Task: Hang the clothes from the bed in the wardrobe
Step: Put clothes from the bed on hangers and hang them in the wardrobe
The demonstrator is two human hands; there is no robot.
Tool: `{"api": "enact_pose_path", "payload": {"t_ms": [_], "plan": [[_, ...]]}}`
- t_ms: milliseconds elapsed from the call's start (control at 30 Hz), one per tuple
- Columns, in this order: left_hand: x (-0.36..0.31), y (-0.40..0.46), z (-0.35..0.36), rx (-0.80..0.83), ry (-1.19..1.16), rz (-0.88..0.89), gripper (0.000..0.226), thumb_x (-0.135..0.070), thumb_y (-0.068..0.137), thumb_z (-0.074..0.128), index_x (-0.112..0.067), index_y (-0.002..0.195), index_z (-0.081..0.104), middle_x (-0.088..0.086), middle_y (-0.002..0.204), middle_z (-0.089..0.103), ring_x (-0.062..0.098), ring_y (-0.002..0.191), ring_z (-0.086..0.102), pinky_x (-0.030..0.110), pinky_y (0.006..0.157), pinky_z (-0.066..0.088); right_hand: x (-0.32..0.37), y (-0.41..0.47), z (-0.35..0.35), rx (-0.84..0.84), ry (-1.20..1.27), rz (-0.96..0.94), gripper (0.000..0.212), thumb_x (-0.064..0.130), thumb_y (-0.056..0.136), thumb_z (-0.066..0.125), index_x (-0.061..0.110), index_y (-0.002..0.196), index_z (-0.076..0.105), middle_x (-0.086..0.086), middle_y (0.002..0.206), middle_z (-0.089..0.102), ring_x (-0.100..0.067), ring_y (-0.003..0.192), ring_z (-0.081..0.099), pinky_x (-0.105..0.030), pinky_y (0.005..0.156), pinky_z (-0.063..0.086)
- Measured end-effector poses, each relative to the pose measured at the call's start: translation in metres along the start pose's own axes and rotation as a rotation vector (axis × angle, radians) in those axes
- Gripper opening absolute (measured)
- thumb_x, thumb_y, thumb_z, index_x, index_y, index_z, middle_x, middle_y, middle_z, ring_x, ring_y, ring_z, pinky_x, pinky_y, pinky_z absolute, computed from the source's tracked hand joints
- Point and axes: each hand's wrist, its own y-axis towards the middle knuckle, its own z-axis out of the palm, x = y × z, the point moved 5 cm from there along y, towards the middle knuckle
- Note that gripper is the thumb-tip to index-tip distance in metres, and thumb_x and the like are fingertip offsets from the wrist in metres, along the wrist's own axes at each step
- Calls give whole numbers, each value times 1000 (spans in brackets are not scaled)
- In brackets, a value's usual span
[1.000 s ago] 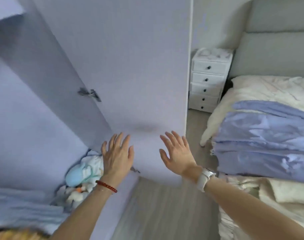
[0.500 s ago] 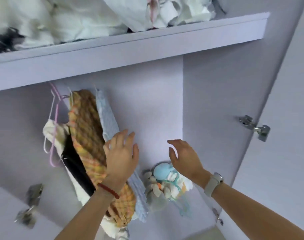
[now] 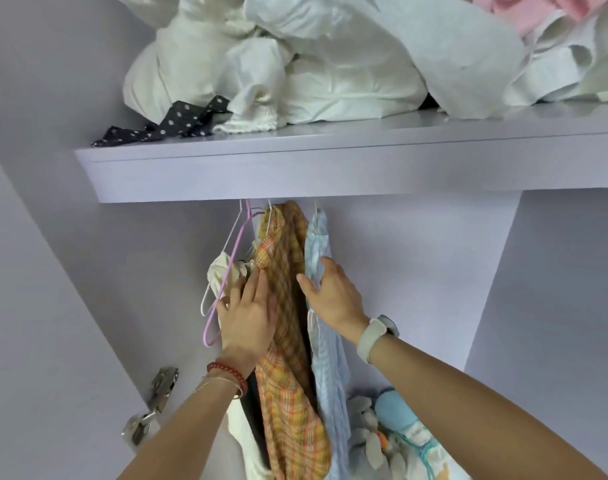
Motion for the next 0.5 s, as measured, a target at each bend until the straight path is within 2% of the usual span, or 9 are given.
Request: {"api": "enact_pose_path", "payload": {"t_ms": [100,200,267,367,500], "plan": [[0,-1,3,-41,-40,27,55,-21,91,48,-14,143,31,2,147,37,28,131,33,49,97,33,-5,7,8,-41,-77,45,45,29,93,46,7,130,36,-13,121,54,-34,106,55,-39,82,46],[2,-2,5,-69,-93,52,56,-18,90,50,-13,143,33,3,146,38,28,130,37,48,94,36,-16,12,5,-121,-143,57,34,16,94,40,5,126,39,-15,115,57,-36,99,56,-33,71,40],[4,-2,8,-45,-103,51,58,-19,91,46,-16,145,25,0,150,31,25,131,32,45,98,33,-22,15,0,-142,-166,65,32,20,97,36,5,125,41,-16,108,61,-36,94,58,-30,66,36],[4,-1,11,-16,-106,44,61,-23,93,42,-18,147,16,-3,153,23,21,134,25,42,102,27,-26,20,-8,-175,-207,55,31,25,99,31,1,106,49,-19,98,63,-36,88,58,-30,63,34],[-1,1,3,-20,-149,61,58,-24,93,42,-17,146,21,-2,152,25,20,136,21,41,104,22,-25,16,-22,-302,-202,9,32,24,99,31,-1,102,51,-18,86,63,-35,76,55,-30,59,30]]}}
